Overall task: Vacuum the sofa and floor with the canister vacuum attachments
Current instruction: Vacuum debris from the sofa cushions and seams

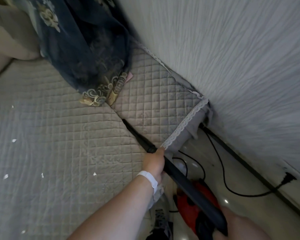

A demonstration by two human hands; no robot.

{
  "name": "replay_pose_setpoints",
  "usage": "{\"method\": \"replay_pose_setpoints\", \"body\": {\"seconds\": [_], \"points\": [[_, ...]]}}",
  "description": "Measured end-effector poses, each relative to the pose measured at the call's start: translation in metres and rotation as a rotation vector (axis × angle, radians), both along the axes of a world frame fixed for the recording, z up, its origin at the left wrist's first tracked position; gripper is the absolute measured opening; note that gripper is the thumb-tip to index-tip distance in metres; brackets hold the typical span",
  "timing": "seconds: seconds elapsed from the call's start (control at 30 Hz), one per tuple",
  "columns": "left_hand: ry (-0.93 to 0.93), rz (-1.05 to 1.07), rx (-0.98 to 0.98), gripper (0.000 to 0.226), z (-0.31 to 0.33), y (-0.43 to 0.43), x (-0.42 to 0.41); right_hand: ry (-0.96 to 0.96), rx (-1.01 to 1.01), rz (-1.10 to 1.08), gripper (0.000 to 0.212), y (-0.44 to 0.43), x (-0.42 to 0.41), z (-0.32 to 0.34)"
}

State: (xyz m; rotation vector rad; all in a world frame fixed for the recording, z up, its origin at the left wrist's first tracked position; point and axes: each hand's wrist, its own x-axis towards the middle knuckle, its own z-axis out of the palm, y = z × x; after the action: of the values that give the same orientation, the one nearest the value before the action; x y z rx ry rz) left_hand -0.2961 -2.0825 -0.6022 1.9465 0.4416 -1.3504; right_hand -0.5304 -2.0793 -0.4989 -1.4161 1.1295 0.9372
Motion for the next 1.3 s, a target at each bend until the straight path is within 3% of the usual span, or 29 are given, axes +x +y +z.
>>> {"method": "replay_pose_setpoints", "body": {"seconds": [0.07,0.1,0.17,0.47,0.53,0.6,0.63,0.73,0.77,1.1,1.3], "points": [[-0.002,0.017,-0.007,0.036,-0.004,-0.001,0.003,-0.103,-0.004,-0.048,0.062,0.010,0.000,-0.015],[-0.010,0.023,-0.006,0.039,-0.006,-0.002,0.004,-0.082,-0.131,-0.023,0.061,-0.001,0.004,-0.017],[-0.027,0.029,-0.011,0.042,-0.009,-0.002,0.006,-0.107,-0.073,0.002,0.059,0.012,0.006,-0.014],[-0.115,-0.017,0.018,0.035,-0.013,-0.011,0.019,-0.102,-0.234,-0.078,0.036,0.012,0.016,-0.017],[-0.130,-0.035,0.037,0.045,-0.012,-0.015,0.020,-0.074,-0.230,-0.145,0.058,0.010,0.023,-0.015],[-0.149,-0.050,0.056,0.048,-0.015,-0.018,0.021,-0.069,-0.245,-0.179,0.101,0.009,0.026,-0.019],[-0.162,-0.054,0.065,0.045,-0.017,-0.018,0.022,-0.080,-0.243,-0.181,0.100,0.007,0.024,-0.023],[-0.172,-0.065,0.085,0.037,-0.021,-0.021,0.025,-0.144,-0.257,-0.214,0.034,0.000,0.025,-0.018],[-0.173,-0.063,0.089,0.036,-0.023,-0.022,0.026,-0.150,-0.265,-0.199,0.024,-0.002,0.024,-0.018],[-0.198,-0.073,0.098,0.056,-0.016,-0.042,0.055,-0.143,-0.188,-0.119,0.015,-0.027,0.046,-0.027],[-0.189,-0.055,0.102,0.046,-0.017,-0.042,0.059,-0.137,-0.179,-0.111,0.016,-0.023,0.051,-0.031]]}}
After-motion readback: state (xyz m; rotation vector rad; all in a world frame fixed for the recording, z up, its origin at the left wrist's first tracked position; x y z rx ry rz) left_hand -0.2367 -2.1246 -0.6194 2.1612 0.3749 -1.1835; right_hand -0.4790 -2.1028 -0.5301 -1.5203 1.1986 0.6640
